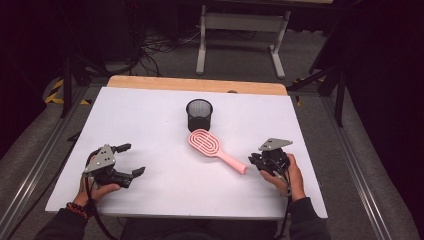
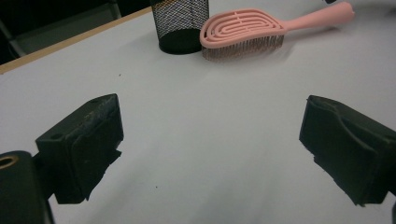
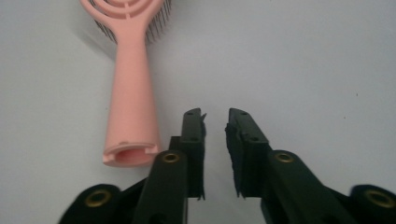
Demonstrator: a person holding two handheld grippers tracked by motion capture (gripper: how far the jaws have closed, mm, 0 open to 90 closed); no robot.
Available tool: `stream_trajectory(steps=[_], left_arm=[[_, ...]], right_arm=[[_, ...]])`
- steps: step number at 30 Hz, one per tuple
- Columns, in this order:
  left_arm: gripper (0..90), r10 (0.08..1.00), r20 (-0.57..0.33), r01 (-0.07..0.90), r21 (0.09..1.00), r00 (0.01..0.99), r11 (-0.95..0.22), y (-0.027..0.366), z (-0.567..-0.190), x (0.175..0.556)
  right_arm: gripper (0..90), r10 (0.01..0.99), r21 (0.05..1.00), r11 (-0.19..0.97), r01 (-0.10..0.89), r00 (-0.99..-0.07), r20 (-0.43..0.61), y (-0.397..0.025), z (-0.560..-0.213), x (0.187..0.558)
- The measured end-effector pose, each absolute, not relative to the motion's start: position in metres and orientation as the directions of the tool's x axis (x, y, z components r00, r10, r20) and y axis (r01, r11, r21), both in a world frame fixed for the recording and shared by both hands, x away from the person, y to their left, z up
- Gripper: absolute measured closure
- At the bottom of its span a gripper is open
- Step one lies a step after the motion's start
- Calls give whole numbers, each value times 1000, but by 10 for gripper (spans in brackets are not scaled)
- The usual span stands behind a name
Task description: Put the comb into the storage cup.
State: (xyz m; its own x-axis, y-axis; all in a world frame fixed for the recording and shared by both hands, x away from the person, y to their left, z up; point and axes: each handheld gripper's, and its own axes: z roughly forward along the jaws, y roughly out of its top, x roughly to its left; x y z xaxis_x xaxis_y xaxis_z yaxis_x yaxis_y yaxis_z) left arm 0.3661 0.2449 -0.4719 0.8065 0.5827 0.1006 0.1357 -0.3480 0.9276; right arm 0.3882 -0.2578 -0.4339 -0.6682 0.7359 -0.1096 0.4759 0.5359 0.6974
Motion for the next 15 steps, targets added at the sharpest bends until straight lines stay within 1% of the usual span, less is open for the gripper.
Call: stream_trajectory(steps=[1,2,3,4,5,8,13,14,15], left_arm=[[69,582,101,136,927,807,-349,245,-472,366],[69,581,101,135,927,807,-349,245,-472,366],[69,582,102,133,928,807,-348,245,-472,366],[69,582,101,133,929,807,-345,245,-471,366],[69,582,101,133,929,807,-345,245,-471,366],[69,583,101,131,931,806,-342,246,-471,366],[64,579,103,127,931,808,-343,245,-471,366],[64,579,103,127,931,808,-343,245,-471,366],[63,579,102,129,930,809,-344,245,-471,366]], right_arm=[[657,734,696,537,477,-671,-107,-257,-431,389],[579,736,694,533,484,-670,-97,-255,-426,390],[531,730,693,536,481,-677,-95,-252,-422,392],[501,722,690,545,476,-685,-97,-250,-421,393],[501,722,690,545,476,-685,-97,-250,-421,393],[347,694,657,588,471,-711,-113,-237,-414,399],[197,651,592,662,459,-744,-152,-207,-411,411],[197,651,592,662,459,-744,-152,-207,-411,411],[189,633,555,695,457,-756,-170,-196,-412,417]])
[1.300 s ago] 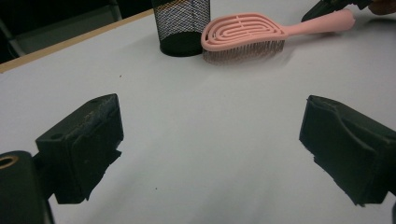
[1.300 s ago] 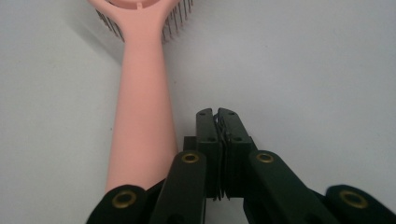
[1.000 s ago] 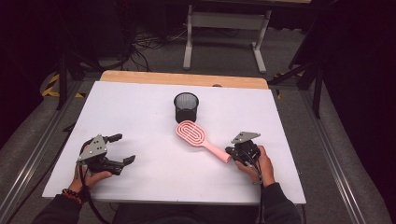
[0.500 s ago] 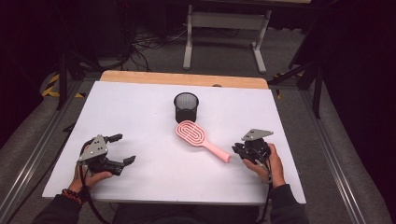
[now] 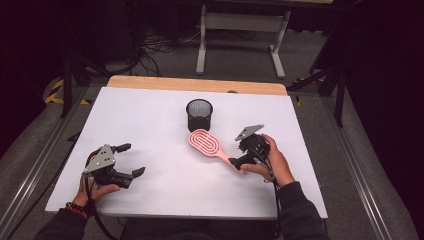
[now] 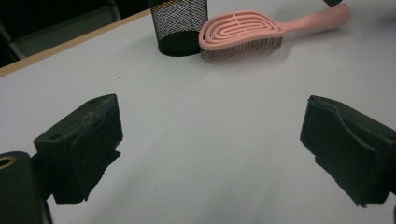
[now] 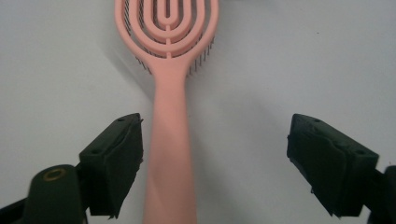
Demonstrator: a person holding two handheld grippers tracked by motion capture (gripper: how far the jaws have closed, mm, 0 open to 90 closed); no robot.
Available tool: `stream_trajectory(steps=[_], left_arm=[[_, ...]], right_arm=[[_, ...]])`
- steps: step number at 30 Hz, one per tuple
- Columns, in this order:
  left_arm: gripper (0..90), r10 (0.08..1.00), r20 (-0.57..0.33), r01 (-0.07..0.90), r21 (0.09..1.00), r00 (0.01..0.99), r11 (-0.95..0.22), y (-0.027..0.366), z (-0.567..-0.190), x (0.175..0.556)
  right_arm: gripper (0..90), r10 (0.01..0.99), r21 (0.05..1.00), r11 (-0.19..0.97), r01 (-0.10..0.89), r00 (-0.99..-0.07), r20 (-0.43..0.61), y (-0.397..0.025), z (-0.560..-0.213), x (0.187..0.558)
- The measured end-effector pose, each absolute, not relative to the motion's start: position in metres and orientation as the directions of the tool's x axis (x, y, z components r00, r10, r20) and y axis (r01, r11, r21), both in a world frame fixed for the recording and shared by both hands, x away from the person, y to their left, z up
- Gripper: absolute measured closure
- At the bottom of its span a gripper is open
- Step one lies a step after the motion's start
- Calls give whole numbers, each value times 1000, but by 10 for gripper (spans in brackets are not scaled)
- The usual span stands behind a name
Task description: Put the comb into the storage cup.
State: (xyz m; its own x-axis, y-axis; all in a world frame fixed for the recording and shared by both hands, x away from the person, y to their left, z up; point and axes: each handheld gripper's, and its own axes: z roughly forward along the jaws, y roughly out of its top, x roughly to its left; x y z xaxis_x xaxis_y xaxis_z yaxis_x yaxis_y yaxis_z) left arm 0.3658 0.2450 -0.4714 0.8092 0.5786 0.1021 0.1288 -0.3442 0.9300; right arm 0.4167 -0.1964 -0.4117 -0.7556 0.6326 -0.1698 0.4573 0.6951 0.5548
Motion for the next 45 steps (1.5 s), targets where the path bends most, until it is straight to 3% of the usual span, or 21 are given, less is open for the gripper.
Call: stream_trajectory(steps=[14,22,24,26,29,36,45], left_arm=[[63,570,87,139,930,817,-341,245,-472,367],[64,561,74,149,928,825,-340,244,-473,368],[64,560,72,150,928,825,-340,244,-473,368],[64,558,69,152,928,827,-340,244,-474,368],[64,555,69,153,927,829,-344,243,-474,368],[66,549,59,158,927,834,-340,241,-475,369],[68,558,61,159,928,827,-338,241,-475,369]], right_arm=[[209,578,346,791,505,-801,-153,-149,-432,449],[447,568,294,801,521,-817,-100,-144,-437,460],[474,561,298,804,515,-822,-96,-144,-436,461],[584,557,307,803,511,-827,-80,-142,-436,461],[676,537,316,810,494,-842,-62,-141,-436,461],[689,529,359,805,472,-845,-75,-145,-438,456],[692,560,545,713,441,-826,-65,-156,-444,438]])
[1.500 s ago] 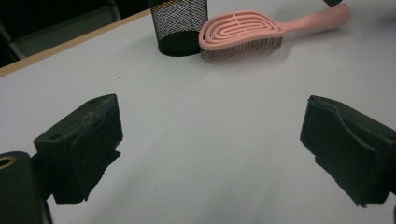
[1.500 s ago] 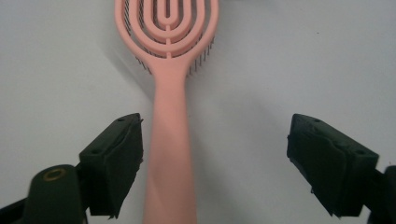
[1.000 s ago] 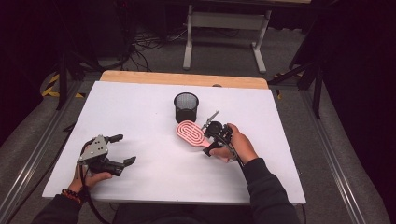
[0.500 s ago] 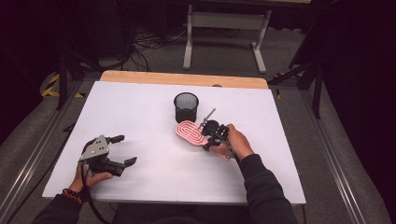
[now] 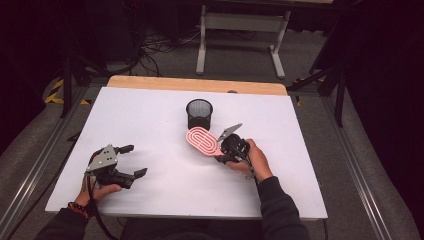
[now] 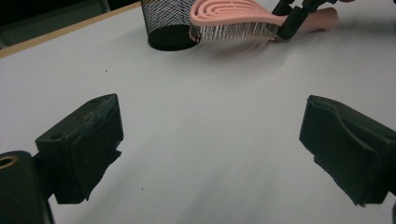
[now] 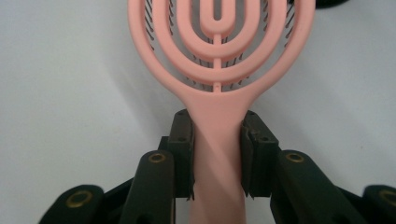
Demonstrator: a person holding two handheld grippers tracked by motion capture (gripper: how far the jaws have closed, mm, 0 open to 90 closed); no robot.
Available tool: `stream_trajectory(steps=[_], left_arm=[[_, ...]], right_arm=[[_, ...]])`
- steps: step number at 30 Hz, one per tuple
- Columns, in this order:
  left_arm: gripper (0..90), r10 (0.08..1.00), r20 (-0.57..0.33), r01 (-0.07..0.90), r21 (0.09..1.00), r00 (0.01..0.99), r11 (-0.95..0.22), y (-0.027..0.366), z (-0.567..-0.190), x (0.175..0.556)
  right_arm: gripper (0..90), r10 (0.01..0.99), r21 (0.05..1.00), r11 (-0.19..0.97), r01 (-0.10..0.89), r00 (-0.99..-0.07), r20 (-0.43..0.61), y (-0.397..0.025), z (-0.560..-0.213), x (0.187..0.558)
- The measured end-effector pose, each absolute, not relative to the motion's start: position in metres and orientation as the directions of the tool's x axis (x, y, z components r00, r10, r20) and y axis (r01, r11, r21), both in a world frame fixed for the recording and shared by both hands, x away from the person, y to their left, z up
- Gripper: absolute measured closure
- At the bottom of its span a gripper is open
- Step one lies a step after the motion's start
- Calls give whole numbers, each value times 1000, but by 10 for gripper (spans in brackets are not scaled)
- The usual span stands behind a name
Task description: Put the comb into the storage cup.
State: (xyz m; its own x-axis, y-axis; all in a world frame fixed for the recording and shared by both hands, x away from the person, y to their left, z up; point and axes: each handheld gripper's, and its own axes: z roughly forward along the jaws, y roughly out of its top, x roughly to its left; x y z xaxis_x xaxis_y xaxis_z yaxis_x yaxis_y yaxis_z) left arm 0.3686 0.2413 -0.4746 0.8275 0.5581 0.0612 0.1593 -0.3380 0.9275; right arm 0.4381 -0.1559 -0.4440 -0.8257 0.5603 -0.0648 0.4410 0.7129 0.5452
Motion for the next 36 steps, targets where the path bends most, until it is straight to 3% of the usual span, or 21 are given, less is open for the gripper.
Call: stream_trajectory(steps=[17,36], left_arm=[[72,539,62,152,926,840,-345,238,-474,368],[76,523,2,151,957,852,-249,215,-455,372]], right_arm=[[692,598,783,561,267,-785,-161,-170,-425,410],[693,630,872,476,118,-737,-244,-165,-420,380]])
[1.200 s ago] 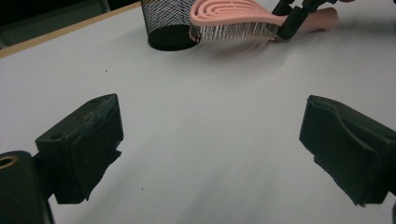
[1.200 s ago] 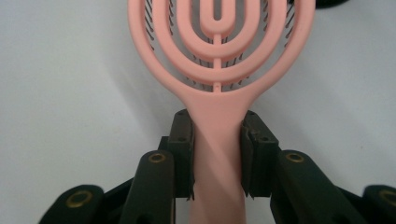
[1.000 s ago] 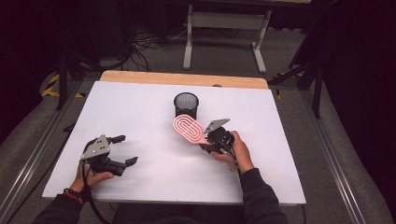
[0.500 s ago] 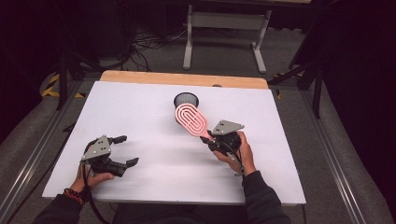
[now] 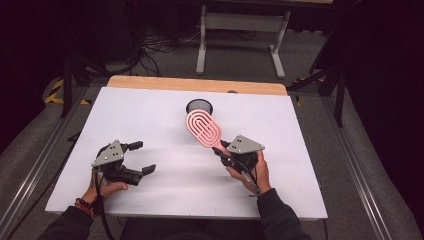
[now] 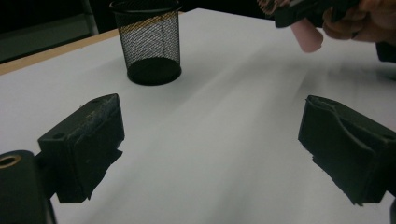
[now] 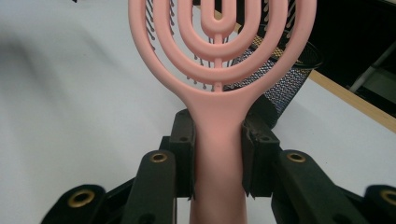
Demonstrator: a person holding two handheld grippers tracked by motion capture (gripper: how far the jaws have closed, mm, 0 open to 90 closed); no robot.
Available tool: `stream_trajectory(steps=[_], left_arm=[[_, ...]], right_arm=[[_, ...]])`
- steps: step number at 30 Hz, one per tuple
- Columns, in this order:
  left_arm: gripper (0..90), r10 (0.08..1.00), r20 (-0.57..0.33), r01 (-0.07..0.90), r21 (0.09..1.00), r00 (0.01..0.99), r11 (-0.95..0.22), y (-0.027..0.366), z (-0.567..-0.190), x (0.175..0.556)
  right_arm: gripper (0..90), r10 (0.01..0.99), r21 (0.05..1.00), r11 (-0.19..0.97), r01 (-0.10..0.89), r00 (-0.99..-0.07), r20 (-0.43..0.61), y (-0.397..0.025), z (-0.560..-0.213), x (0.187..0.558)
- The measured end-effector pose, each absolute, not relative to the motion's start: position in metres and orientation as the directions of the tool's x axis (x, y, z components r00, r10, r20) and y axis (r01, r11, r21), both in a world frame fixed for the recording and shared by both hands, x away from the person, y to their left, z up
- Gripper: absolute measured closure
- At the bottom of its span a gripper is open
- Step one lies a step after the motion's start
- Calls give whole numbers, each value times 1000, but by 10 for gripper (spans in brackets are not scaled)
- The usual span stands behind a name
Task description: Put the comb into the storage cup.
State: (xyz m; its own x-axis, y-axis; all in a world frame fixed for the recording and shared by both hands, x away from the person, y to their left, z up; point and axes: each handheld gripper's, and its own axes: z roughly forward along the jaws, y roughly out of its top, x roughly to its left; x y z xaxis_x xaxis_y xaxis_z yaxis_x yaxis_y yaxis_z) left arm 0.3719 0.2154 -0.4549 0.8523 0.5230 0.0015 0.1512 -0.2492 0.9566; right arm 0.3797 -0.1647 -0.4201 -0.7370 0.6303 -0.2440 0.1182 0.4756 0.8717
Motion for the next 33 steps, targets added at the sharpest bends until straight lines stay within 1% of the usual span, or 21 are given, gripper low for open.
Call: stream_trajectory(steps=[2,7,18,21,28,33], left_arm=[[77,518,-21,163,959,855,-231,212,-452,372],[86,477,-42,159,965,878,-208,195,-443,375],[92,398,-77,148,977,914,-153,151,-428,382],[95,398,-78,148,977,914,-150,141,-425,383],[107,386,-113,165,981,915,-105,122,-418,386],[127,400,-131,175,982,907,-74,114,-415,389]], right_arm=[[693,637,874,473,108,-728,-255,-164,-424,378],[693,639,878,466,105,-726,-253,-163,-428,376],[693,648,889,453,62,-708,-281,-154,-431,368],[692,650,895,442,52,-707,-280,-152,-431,367],[692,648,895,444,42,-705,-289,-143,-435,363],[693,652,889,458,20,-687,-320,-138,-438,360]])
